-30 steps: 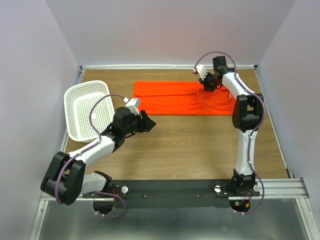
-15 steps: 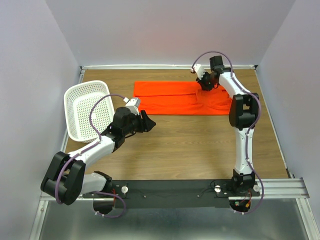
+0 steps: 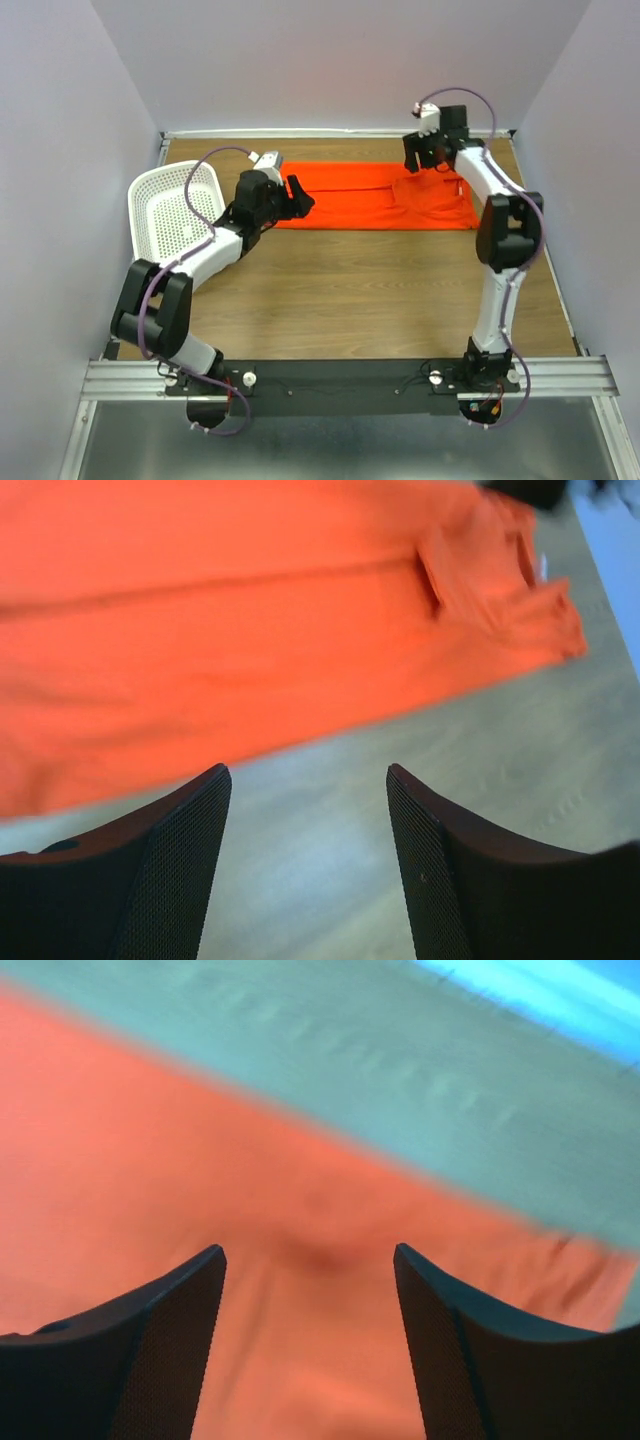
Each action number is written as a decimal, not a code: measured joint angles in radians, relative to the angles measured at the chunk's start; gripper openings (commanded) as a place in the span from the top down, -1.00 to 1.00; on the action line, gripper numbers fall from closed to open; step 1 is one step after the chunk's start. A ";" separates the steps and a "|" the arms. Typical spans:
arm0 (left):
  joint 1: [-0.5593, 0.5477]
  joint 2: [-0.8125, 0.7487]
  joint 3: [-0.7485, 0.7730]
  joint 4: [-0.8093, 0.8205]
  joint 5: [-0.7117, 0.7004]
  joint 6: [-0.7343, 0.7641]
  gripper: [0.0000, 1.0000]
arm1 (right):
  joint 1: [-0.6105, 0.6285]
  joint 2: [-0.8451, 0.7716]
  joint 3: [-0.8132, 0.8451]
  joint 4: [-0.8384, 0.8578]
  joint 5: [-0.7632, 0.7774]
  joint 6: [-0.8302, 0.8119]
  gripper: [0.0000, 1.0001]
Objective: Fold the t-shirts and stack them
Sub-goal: Fold the tshirt
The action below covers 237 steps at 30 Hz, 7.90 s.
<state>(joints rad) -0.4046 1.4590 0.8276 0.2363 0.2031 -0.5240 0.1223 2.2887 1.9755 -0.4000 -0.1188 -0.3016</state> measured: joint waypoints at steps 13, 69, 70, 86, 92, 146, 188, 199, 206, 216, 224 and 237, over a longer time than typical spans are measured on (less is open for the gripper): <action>0.222 0.523 0.512 -0.121 -0.095 0.037 -0.26 | -0.119 -0.748 -0.892 0.024 -0.677 -0.013 -0.54; 0.332 -0.391 0.242 -0.271 -0.204 0.183 -0.37 | 0.638 -0.211 -0.565 0.240 0.189 -0.518 -0.34; 0.333 -0.435 0.198 -0.263 -0.185 0.183 -0.37 | 0.639 -0.204 -0.559 0.245 0.200 -0.519 -0.31; 0.333 -0.730 -0.092 -0.337 -0.024 0.162 -0.37 | 0.645 -0.149 -0.549 0.291 0.254 -0.542 0.99; 0.333 -0.734 -0.119 -0.344 0.002 0.156 -0.37 | 0.644 -0.188 -0.600 0.298 0.203 -0.562 0.99; -0.133 1.050 1.252 -0.525 0.283 0.380 -0.01 | -0.406 -0.960 -1.062 -0.023 -0.843 0.022 -0.42; 0.059 1.009 1.127 -0.488 0.364 0.207 1.00 | -0.465 -0.945 -1.062 -0.069 -0.895 -0.006 -0.42; 0.187 0.780 0.784 -0.388 0.226 0.125 -0.09 | -0.439 -0.891 -1.061 -0.144 -0.906 -0.150 -0.43; 0.180 0.552 0.734 -0.424 0.112 0.156 -0.35 | 0.050 -0.939 -1.111 -0.236 -0.819 -0.658 -0.62; 0.204 -0.364 0.232 -0.240 -0.077 0.182 -0.64 | 0.765 -0.897 -1.260 0.035 -0.431 -0.932 -0.47; 0.233 -0.764 -0.080 -0.271 -0.076 0.124 -0.63 | 0.928 -0.751 -1.231 0.195 -0.274 -0.930 -0.26; 0.233 -0.989 -0.166 -0.399 -0.011 0.039 -0.63 | 0.965 -0.661 -1.193 0.301 -0.214 -0.909 0.71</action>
<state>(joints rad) -0.1715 0.4702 0.6621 -0.1627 0.1925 -0.4850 1.0874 1.6279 0.7826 -0.0986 -0.3325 -1.2102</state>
